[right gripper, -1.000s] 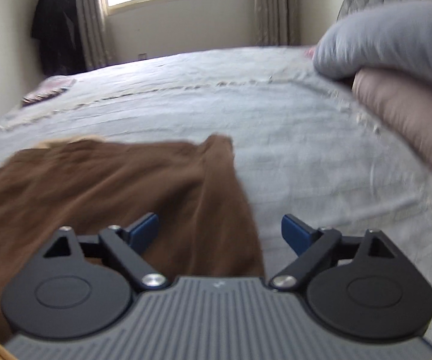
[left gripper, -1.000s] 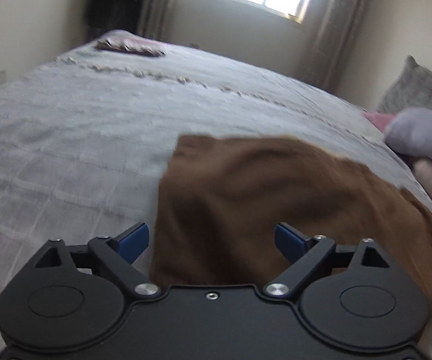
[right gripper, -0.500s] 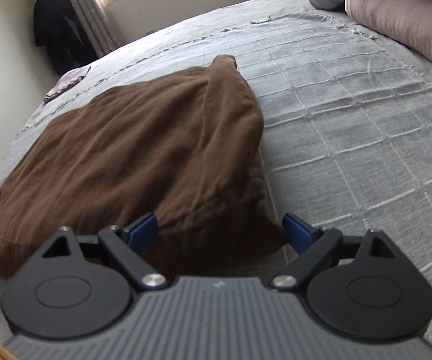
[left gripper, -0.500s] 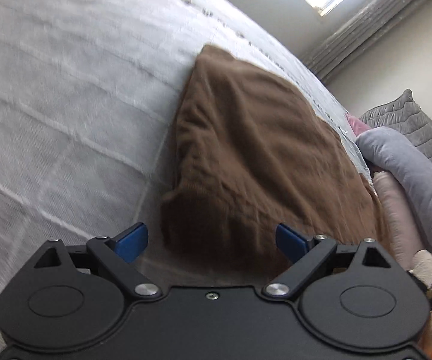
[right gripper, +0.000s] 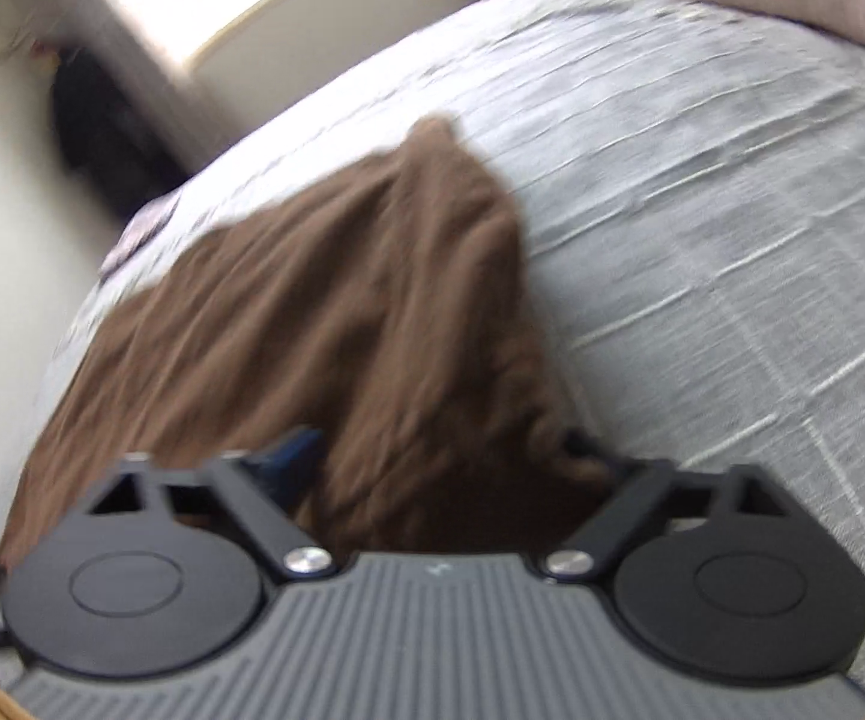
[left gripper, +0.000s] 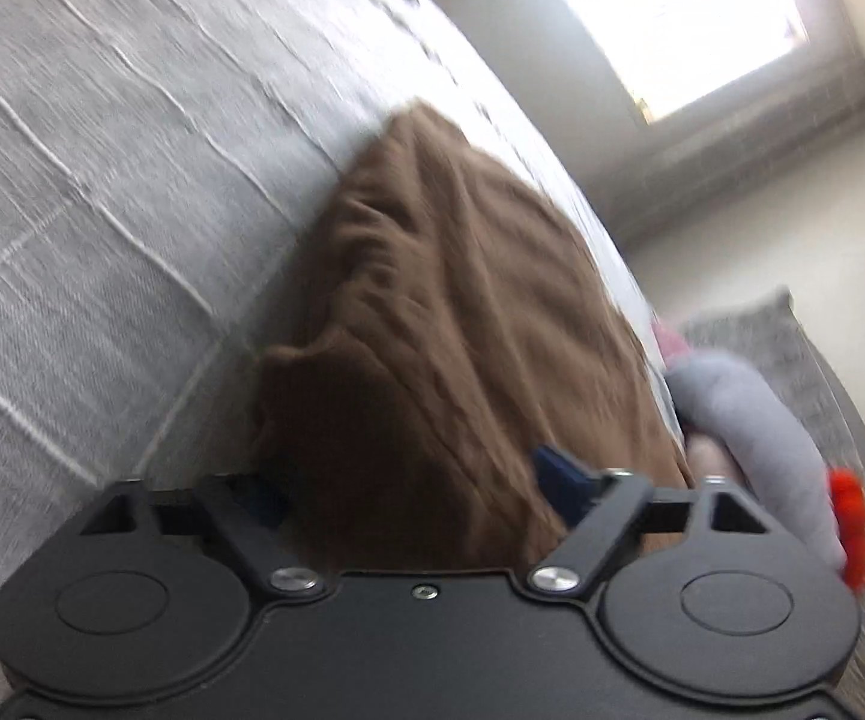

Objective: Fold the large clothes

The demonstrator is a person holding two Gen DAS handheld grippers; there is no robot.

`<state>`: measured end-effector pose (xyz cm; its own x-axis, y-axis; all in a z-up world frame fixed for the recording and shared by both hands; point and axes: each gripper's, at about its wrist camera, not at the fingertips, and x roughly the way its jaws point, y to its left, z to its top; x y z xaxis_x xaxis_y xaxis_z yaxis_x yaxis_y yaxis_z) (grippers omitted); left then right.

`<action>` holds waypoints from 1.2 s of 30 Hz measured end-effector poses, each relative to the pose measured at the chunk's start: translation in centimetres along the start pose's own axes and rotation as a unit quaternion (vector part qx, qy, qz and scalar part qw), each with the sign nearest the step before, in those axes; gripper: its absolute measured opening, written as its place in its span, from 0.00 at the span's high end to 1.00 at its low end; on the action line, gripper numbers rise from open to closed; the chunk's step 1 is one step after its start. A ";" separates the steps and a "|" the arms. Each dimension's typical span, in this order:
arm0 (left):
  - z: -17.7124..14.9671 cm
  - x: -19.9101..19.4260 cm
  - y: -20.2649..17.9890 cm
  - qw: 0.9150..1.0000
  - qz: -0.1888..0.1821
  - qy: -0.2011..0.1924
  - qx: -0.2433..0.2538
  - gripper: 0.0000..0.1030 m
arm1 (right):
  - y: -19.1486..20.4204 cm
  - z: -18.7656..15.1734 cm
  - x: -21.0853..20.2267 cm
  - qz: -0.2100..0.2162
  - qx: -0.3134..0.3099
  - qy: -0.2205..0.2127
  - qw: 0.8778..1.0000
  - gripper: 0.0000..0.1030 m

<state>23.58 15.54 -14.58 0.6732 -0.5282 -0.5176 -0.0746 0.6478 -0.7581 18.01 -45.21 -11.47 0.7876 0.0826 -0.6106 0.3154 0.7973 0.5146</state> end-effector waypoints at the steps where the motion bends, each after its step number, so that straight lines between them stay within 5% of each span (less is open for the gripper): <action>1: -0.2 0.2 0.1 1.000 0.004 -0.021 -0.011 0.39 | -0.6 0.1 0.1 0.006 0.034 -0.012 0.999 0.51; 4: -0.9 0.5 -0.2 0.997 0.027 -0.077 -0.017 0.52 | -1.8 0.3 0.2 0.015 0.110 -0.024 0.994 0.73; 7: -1.3 0.1 -2.1 0.993 0.064 -0.095 0.012 0.65 | -0.1 0.9 -1.4 0.001 0.095 -0.039 0.995 0.82; 14: -0.2 -4.8 -5.7 0.989 0.064 -0.115 0.061 0.73 | 3.3 1.8 -7.0 0.019 0.043 -0.051 0.998 0.85; 21: -1.3 -11.5 -2.4 0.995 0.052 -0.081 0.037 0.73 | 2.3 -4.0 -11.6 0.021 0.049 0.007 0.999 0.85; 24: -2.9 -11.7 -0.2 0.995 0.058 -0.065 0.040 0.64 | 1.7 -6.5 -11.4 -0.010 0.018 0.021 1.000 0.79; 26: -3.4 -10.6 1.4 0.996 0.071 -0.055 0.015 0.55 | 1.5 -7.2 -10.3 -0.059 -0.015 0.024 0.998 0.66; 28: -3.7 -9.8 2.6 0.996 0.073 -0.051 -0.011 0.46 | 2.1 -7.1 -9.9 -0.101 -0.054 0.011 0.993 0.41; 36: -3.9 -7.8 1.5 0.994 0.077 -0.074 -0.002 0.22 | 8.1 -6.3 -12.9 -0.142 -0.175 -0.068 0.972 0.24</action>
<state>15.34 18.49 -13.18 0.7540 -0.3372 -0.5637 -0.1871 0.7124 -0.6764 7.06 -36.03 -3.24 0.7658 -0.2311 -0.6001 0.3491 0.9331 0.0861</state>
